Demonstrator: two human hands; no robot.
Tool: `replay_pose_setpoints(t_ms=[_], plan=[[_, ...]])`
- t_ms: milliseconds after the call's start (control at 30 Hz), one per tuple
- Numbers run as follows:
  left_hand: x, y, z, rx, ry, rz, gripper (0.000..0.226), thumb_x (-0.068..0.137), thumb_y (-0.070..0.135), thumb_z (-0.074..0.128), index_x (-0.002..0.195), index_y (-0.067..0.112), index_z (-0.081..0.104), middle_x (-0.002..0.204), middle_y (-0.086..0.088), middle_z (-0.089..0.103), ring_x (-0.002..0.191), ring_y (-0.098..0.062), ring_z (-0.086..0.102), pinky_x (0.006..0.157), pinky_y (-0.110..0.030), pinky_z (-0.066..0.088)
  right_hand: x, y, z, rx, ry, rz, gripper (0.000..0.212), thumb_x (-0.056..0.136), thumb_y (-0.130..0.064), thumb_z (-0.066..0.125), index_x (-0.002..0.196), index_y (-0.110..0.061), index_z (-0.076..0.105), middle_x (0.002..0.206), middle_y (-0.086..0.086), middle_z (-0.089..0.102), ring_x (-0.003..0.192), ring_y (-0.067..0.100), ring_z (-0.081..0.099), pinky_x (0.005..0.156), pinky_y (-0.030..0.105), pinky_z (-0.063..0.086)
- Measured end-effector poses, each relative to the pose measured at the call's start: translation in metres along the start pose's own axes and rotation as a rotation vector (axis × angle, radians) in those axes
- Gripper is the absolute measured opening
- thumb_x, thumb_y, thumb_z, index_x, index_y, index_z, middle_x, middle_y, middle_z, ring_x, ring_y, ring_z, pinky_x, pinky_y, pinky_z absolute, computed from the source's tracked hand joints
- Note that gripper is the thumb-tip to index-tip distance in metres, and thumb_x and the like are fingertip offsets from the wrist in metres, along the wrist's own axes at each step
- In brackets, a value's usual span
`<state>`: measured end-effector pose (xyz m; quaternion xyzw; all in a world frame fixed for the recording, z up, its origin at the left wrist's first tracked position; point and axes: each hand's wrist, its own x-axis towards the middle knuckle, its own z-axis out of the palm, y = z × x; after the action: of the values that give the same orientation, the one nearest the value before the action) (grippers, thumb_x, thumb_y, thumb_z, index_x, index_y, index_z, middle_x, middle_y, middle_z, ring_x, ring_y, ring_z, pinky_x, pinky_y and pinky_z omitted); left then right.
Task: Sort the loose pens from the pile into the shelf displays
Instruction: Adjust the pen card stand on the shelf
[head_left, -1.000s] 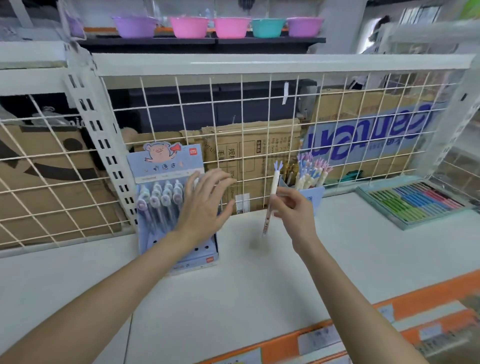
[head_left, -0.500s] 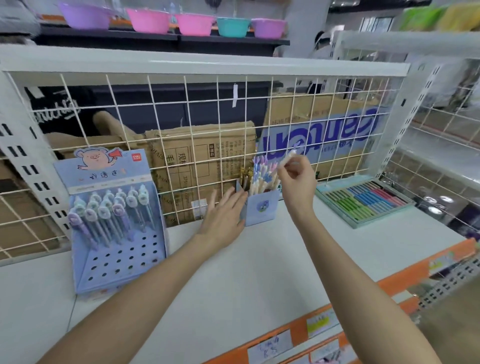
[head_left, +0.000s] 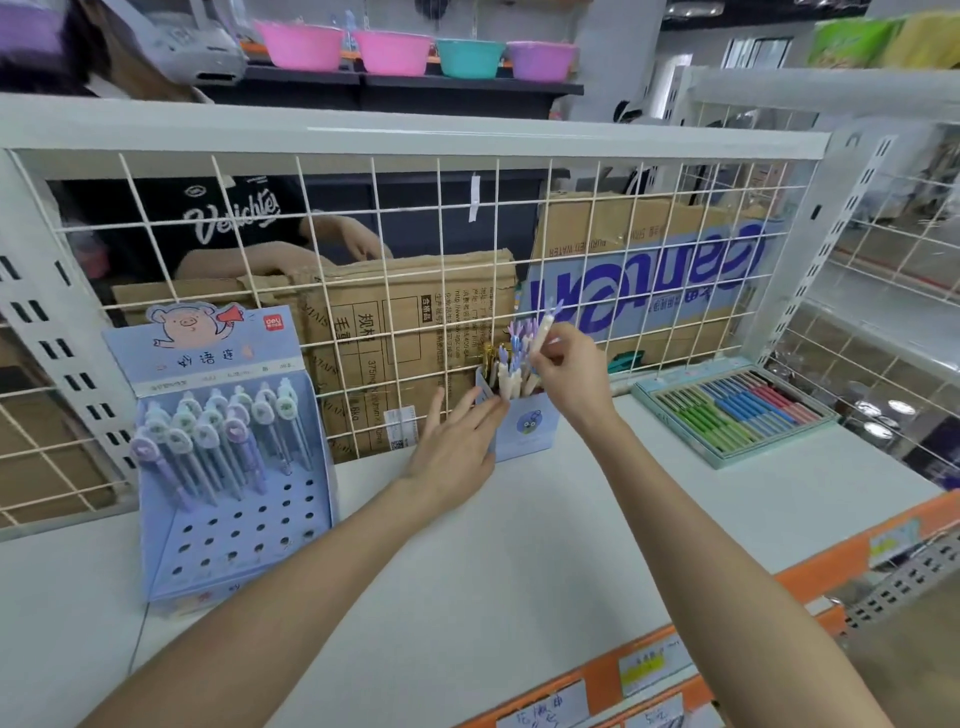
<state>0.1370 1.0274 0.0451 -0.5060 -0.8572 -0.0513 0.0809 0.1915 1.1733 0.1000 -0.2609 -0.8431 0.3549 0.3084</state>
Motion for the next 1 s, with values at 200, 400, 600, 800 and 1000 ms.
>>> replay_pose_setpoints(t_ms=[200, 400, 600, 800, 1000], plan=[[-0.001, -0.002, -0.002, -0.035, -0.014, 0.010, 0.058, 0.098, 0.022, 0.034, 0.150, 0.019, 0.008, 0.156, 0.010, 0.012, 0.144, -0.013, -0.002, 0.112, -0.047, -0.012, 0.001, -0.007, 0.012, -0.243, -0.121, 0.025, 0.004, 0.090, -0.008, 0.049, 0.086, -0.007, 0.049, 0.083, 0.011, 0.056, 0.077, 0.026, 0.050, 0.064, 0.029, 0.035], [-0.001, -0.003, -0.006, -0.041, -0.017, 0.015, 0.059, 0.098, 0.023, 0.035, 0.150, 0.018, 0.007, 0.156, 0.009, 0.013, 0.144, -0.012, -0.002, 0.112, -0.047, -0.012, -0.002, -0.004, 0.004, 0.044, -0.011, 0.014, 0.029, 0.091, -0.010, 0.056, 0.119, -0.009, 0.050, 0.100, 0.007, 0.064, 0.081, 0.017, 0.058, 0.068, 0.026, 0.044], [0.000, -0.004, -0.011, -0.034, -0.019, 0.014, 0.061, 0.097, 0.024, 0.037, 0.150, 0.018, 0.007, 0.156, 0.009, 0.013, 0.144, -0.012, -0.003, 0.112, -0.047, -0.012, -0.007, 0.001, 0.005, 0.028, 0.015, -0.085, 0.011, 0.091, -0.002, 0.053, 0.100, -0.008, 0.050, 0.088, 0.013, 0.067, 0.076, 0.030, 0.061, 0.066, 0.036, 0.050], [0.000, -0.003, -0.014, -0.036, 0.015, 0.020, 0.061, 0.095, 0.023, 0.039, 0.149, 0.018, 0.010, 0.155, 0.008, 0.015, 0.144, -0.011, 0.000, 0.113, -0.047, -0.011, -0.004, 0.011, 0.006, -0.180, 0.037, -0.168, 0.009, 0.092, -0.008, 0.052, 0.091, -0.005, 0.061, 0.087, 0.014, 0.062, 0.080, 0.031, 0.056, 0.065, 0.036, 0.041], [-0.002, -0.010, -0.009, -0.071, 0.078, 0.015, 0.059, 0.095, 0.021, 0.040, 0.149, 0.021, 0.016, 0.154, 0.008, 0.019, 0.144, -0.013, 0.005, 0.113, -0.045, -0.008, -0.008, 0.019, 0.005, -0.311, 0.025, -0.245, 0.029, 0.095, -0.006, 0.046, 0.119, -0.009, 0.063, 0.109, 0.017, 0.060, 0.100, 0.035, 0.054, 0.079, 0.039, 0.044]])
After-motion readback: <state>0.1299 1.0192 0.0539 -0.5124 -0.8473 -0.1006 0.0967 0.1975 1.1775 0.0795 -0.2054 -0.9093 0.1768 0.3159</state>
